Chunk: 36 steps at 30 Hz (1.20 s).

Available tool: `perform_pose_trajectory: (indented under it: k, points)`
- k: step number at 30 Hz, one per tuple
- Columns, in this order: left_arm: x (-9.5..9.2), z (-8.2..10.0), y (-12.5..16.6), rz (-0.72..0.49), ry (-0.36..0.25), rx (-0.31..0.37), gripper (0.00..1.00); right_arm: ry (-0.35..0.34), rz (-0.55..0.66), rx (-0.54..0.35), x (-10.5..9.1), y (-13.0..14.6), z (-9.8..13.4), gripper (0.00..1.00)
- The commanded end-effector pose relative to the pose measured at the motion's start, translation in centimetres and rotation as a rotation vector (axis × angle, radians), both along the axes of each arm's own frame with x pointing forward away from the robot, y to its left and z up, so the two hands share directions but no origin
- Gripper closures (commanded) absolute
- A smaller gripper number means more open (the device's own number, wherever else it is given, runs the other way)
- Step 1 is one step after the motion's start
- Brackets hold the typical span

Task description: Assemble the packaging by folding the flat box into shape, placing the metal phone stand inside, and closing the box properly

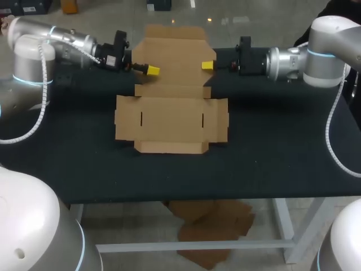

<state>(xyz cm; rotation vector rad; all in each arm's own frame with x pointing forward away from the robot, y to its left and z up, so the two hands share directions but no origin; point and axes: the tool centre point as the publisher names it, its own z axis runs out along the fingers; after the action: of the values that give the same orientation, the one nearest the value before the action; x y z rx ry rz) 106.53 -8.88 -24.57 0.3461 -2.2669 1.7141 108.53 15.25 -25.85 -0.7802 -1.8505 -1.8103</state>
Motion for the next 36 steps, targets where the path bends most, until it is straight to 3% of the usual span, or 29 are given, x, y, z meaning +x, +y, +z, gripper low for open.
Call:
perform_pose_trajectory:
  k: [1, 10, 15, 22, 24, 28, 36]
  points:
    - [0.5, -0.1, -0.2, -0.043, 0.010, -0.012, 0.70, 0.000, 0.013, 0.003, 0.5, 0.1, 0.0, 1.00]
    - [0.5, 0.0, -0.4, -0.046, 0.004, -0.021, 0.82, -0.005, 0.017, 0.004, 0.5, 0.2, 0.1, 1.00]
    - [0.5, 0.0, -0.4, -0.046, 0.003, -0.025, 1.00, -0.007, 0.019, 0.005, 0.5, 0.2, 0.2, 1.00]
    - [0.5, -0.1, -0.3, -0.051, 0.004, -0.031, 1.00, -0.003, 0.022, 0.008, 0.5, 0.3, 0.3, 1.00]
    - [0.5, -0.1, -0.3, -0.051, 0.002, -0.032, 1.00, -0.001, 0.020, 0.004, 0.5, 0.2, 0.5, 0.76]
    - [0.5, 0.1, -0.1, -0.048, -0.001, -0.033, 1.00, -0.001, 0.003, -0.027, 0.3, -0.2, 0.8, 0.60]
    - [0.9, 0.2, 0.1, -0.030, -0.005, -0.041, 1.00, -0.011, -0.069, -0.109, -1.3, -2.3, 1.4, 0.60]
